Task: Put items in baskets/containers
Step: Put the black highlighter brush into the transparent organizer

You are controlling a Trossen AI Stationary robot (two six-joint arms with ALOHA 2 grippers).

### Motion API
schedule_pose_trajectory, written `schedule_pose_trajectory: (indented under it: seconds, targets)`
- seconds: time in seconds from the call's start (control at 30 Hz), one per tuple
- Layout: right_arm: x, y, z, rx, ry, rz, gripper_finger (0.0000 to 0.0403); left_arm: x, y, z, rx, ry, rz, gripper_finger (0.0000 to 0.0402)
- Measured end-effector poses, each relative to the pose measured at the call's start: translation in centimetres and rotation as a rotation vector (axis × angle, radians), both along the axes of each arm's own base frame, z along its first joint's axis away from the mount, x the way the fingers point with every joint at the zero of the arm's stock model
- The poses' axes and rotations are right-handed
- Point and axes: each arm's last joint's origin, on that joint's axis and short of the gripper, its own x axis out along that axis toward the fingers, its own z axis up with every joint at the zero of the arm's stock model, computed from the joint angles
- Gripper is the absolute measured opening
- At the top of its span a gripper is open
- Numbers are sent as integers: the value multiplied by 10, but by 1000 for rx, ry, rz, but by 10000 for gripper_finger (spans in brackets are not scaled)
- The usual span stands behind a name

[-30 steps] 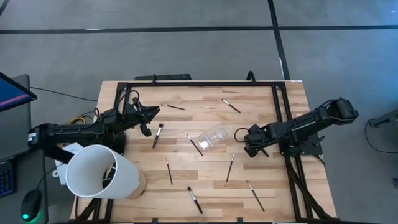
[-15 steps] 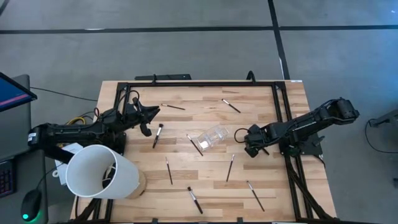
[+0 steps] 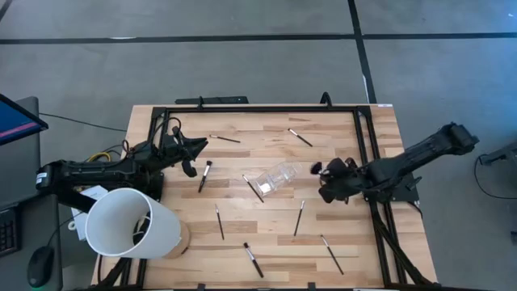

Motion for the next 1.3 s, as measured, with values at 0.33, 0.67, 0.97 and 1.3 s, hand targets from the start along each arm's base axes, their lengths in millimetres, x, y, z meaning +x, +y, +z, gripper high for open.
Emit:
schedule_pose_trajectory:
  seconds: [0.33,0.67,0.97,1.3]
  targets:
    - [16,14,32,-293,-334,133,58,0,0,0,-4,-1,-1,57]
    - [48,19,38,-443,-424,228,59,0,0,0,-3,-2,-1,57]
    - [82,12,40,-498,-558,334,59,0,0,0,-3,-6,-1,57]
    - [113,1,30,-461,-744,483,59,0,0,1,-3,-7,0,57]
